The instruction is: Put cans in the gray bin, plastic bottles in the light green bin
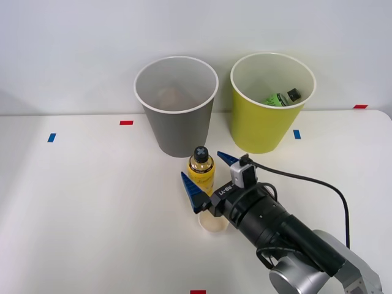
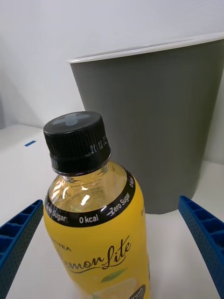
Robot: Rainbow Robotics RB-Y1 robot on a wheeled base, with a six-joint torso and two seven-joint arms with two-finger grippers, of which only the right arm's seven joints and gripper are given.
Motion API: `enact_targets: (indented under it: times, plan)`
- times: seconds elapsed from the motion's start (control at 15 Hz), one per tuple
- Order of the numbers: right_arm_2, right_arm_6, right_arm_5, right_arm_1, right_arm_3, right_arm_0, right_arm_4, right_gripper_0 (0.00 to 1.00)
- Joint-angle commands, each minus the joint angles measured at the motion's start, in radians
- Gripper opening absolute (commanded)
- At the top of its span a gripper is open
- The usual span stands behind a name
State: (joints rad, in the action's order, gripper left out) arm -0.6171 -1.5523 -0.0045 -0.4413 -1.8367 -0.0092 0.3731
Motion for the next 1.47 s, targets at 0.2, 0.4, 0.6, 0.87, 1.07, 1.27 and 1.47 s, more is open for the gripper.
enact_targets:
  times: [0.2, 0.4, 0.6, 0.87, 1.07, 1.27, 1.47]
  plan:
    - [-0.007, -0.011, 0.020, 0.010, -0.001, 0.000, -0.014, 1.00]
    - [-0.006, -0.022, 0.020, 0.013, -0.001, 0.000, -0.023, 1.00]
    - [-0.006, -0.022, 0.020, 0.018, -0.001, 0.000, -0.025, 0.00]
    - [-0.004, -0.018, 0.021, 0.036, -0.001, 0.000, -0.020, 0.00]
    - [-0.006, -0.023, 0.023, 0.065, -0.001, -0.003, -0.022, 0.00]
    - [-0.006, -0.029, 0.021, 0.108, -0.001, -0.032, -0.026, 0.00]
    - [0.000, -0.032, 0.021, 0.133, -0.036, -0.066, -0.026, 0.00]
